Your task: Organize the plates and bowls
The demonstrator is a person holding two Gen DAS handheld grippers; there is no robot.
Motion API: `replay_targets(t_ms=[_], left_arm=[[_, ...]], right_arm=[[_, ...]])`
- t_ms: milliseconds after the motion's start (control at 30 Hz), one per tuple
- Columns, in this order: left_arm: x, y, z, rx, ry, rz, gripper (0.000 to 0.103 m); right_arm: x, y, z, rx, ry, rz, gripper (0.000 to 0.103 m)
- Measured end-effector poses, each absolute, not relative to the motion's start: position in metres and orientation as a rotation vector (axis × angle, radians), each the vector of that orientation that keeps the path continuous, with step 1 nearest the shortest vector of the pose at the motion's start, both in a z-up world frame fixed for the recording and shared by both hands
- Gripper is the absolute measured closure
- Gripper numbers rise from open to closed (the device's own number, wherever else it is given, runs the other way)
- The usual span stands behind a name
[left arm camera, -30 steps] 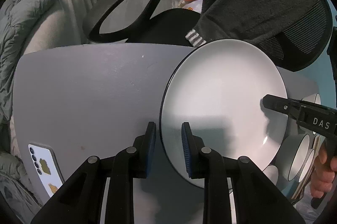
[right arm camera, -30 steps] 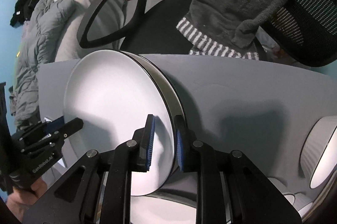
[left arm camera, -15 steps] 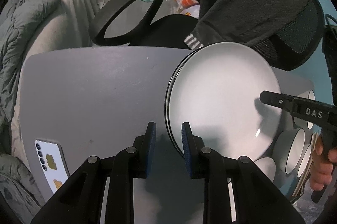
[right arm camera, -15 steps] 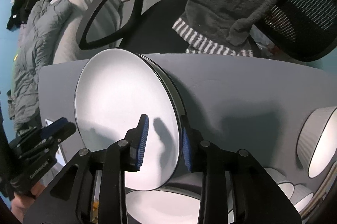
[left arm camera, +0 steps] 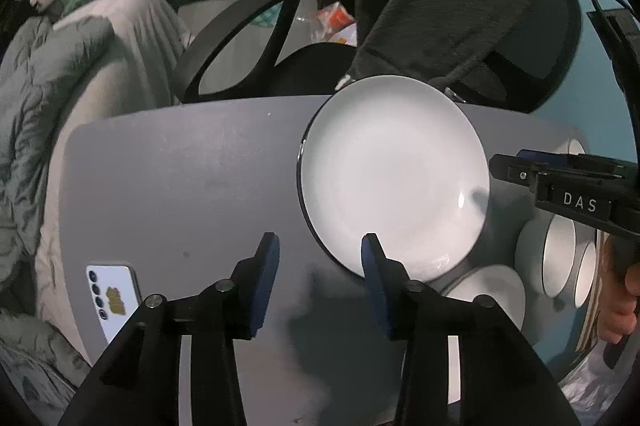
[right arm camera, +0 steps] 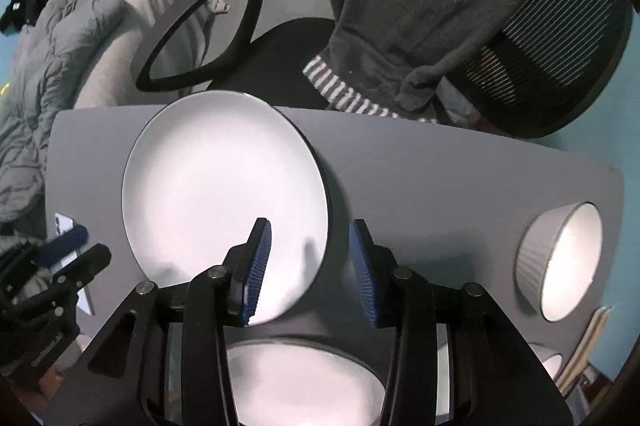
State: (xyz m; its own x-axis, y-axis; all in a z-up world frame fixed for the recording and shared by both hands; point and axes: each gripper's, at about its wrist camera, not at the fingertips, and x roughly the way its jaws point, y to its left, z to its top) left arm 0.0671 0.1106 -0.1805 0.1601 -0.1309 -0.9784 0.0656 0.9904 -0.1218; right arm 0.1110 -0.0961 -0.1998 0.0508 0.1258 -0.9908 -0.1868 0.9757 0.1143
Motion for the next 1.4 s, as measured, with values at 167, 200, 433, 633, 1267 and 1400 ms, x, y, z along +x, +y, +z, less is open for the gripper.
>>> replay_targets(t_ms=[167, 200, 433, 633, 1267, 1400], left_arm=[[0.050, 0.103, -0.175, -0.022, 1.403, -0.192, 0.049], [0.046, 0.101, -0.175, -0.017, 1.409, -0.210, 0.049], [0.021, 0.083, -0.184, 0.040, 1.438, -0.303, 0.049], [0.006, 0.072, -0.199, 0.077, 1.471, -0.353, 0.049], [0.005, 0.044, -0.242, 0.146, 1.561, -0.441, 0.049], [0.007, 0.038, -0.247, 0.139, 1.569, -0.449, 0.049]], right_arm=[[0.088, -0.101, -0.188, -0.065, 1.490, 0.224, 0.060], [0.083, -0.103, -0.186, -0.059, 1.490, 0.220, 0.059], [0.045, -0.118, -0.175, -0.014, 1.492, 0.169, 0.058], [0.013, -0.139, -0.180, 0.033, 1.525, 0.108, 0.057], [-0.050, -0.208, -0.232, 0.292, 1.574, -0.027, 0.057], [-0.051, -0.213, -0.246, 0.338, 1.585, -0.021, 0.057]])
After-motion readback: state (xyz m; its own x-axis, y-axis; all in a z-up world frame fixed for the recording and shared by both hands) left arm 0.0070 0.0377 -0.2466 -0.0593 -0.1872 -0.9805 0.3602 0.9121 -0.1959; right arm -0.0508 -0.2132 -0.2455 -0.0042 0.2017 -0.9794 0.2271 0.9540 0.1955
